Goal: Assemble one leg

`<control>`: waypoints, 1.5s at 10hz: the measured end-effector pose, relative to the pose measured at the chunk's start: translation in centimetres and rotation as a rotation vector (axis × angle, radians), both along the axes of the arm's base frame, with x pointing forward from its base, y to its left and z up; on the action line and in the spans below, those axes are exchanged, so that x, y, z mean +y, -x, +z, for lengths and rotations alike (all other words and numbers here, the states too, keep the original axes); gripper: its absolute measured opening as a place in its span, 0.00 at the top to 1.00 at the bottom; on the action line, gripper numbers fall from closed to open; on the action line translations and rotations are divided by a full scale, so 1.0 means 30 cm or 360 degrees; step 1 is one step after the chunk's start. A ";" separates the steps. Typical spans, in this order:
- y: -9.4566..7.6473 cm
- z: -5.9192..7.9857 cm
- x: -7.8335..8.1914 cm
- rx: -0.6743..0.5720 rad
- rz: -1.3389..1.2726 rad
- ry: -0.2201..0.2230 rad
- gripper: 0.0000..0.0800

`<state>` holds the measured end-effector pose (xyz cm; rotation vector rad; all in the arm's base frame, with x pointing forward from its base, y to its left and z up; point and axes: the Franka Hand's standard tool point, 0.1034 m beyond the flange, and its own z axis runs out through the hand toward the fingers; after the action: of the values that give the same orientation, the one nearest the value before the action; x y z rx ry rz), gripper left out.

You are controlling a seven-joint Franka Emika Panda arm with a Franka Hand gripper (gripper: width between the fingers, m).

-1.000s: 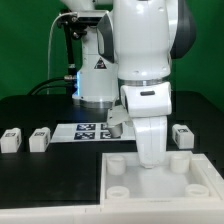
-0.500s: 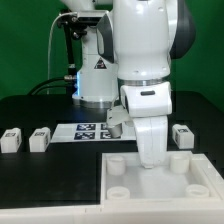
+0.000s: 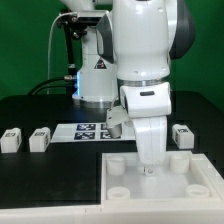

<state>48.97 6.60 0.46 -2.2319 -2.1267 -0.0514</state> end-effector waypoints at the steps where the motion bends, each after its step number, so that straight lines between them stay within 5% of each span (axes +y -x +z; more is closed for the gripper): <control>1: 0.000 0.000 0.000 0.0000 0.0000 0.0000 0.21; 6: -0.001 0.002 0.000 -0.0001 -0.0004 0.0000 0.19; 7: -0.002 0.042 0.012 -0.0002 -0.0097 0.0009 0.19; 8: 0.023 0.133 0.057 -0.0026 -0.0305 0.0026 0.19; 9: 0.066 0.169 0.103 -0.0025 -0.0403 0.0038 0.19; 12: 0.134 0.212 0.257 -0.0022 -0.1034 0.0024 0.19; 15: 0.137 0.208 0.259 0.0024 -0.1471 0.0008 0.19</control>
Offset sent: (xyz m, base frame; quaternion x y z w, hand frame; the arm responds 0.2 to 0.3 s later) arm 0.0000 0.0000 0.0000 0.0000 0.0000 0.0000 1.0000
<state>44.87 14.37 6.70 -2.9598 -0.9119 -0.0654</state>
